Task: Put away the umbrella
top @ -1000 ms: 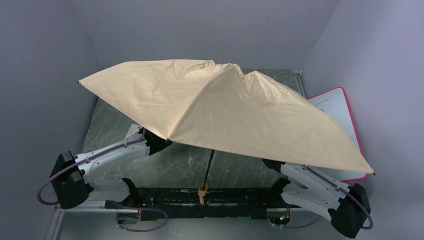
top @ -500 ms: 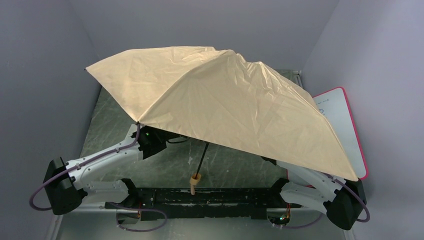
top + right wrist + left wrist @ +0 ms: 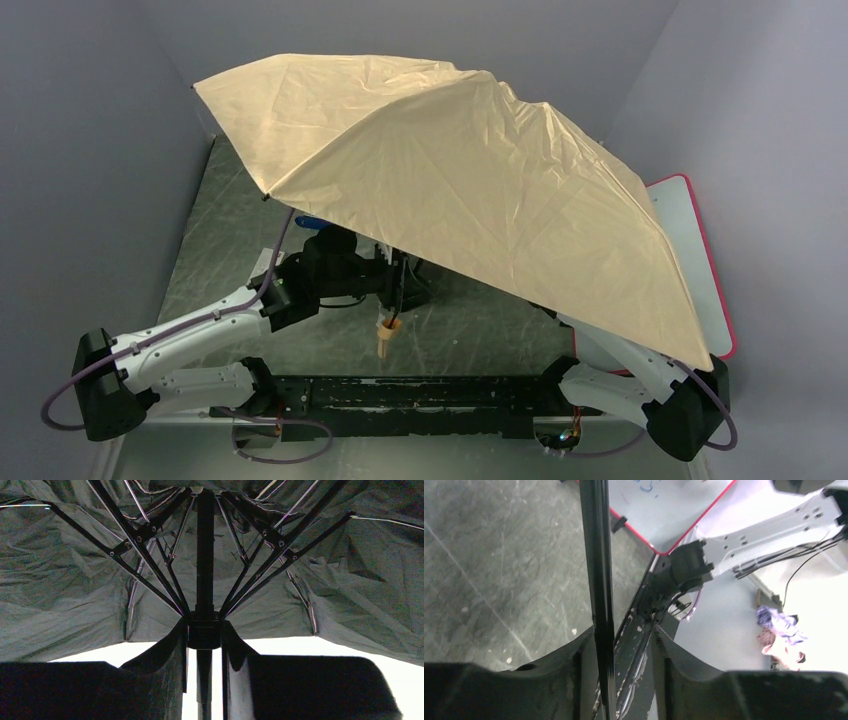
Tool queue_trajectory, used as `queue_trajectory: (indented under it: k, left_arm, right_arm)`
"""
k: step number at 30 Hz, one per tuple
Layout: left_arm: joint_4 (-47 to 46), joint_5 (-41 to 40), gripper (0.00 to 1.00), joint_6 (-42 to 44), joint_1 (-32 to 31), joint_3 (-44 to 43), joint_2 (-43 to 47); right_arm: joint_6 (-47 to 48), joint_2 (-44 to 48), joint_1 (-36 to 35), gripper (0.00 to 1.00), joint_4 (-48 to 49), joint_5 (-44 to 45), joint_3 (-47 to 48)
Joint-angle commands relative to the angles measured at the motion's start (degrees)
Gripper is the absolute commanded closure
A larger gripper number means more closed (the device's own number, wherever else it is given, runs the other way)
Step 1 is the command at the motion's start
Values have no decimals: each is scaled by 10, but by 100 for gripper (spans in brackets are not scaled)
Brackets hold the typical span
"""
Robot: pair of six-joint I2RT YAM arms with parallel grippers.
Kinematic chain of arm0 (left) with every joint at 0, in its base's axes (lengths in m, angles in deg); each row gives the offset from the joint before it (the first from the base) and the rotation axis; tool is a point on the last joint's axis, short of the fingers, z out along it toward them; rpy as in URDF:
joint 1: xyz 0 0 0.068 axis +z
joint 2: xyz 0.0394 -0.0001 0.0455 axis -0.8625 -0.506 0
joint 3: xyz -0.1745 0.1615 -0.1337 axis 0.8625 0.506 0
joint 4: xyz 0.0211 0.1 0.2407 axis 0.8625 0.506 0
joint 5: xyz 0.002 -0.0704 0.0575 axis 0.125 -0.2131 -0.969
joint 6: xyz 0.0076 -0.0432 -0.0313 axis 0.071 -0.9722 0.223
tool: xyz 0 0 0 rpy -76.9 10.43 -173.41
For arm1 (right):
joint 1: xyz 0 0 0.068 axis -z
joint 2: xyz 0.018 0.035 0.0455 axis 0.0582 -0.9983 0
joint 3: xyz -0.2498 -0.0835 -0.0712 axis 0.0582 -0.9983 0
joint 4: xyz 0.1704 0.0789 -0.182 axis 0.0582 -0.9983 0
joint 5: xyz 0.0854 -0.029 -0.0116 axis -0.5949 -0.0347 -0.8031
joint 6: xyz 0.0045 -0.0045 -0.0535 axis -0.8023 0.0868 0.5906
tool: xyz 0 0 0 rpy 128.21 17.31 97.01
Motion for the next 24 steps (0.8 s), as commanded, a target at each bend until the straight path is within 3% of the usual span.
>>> queue_trajectory:
  k: [1,5,10,16,21,24]
  left_arm:
    - [37,-16,62,23,-9,8,3]
    - [54,-40,94,25,-10,-9,-3]
    - [58,-123,95,15,-10,-37,6]
    - [6,-186,95,6,-10,-73,0]
    - [-25,-206,95,16,-10,-116,-39]
    - [-48,-210,95,20,-10,-128,-56]
  right_arm:
    - [-9,-3,9,100,19,4,28]
    - [3,0,12,100,1,-3,32]
    - [36,16,12,100,-32,-23,-2]
    - [12,37,0,100,-46,-85,-120]
    - [-26,43,-98,100,-42,-43,-188]
    - [-47,52,-120,100,-43,-24,-206]
